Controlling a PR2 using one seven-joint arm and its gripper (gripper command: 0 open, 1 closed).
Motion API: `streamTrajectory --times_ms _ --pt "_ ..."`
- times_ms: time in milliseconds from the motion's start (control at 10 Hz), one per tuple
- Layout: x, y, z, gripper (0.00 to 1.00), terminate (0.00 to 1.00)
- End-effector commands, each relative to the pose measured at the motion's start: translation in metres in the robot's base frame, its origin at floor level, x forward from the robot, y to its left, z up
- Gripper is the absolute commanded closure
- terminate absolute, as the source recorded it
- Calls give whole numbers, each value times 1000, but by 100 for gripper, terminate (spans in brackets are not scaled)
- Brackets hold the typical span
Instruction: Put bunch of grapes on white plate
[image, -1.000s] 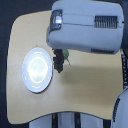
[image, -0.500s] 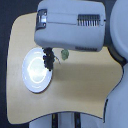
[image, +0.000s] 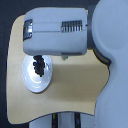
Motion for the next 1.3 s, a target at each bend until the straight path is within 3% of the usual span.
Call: streamTrajectory --times_ms 0,500,1200 --pt "-12 33 -44 100 0" --pt "-24 40 -66 100 0" --pt "-23 37 -81 100 0"
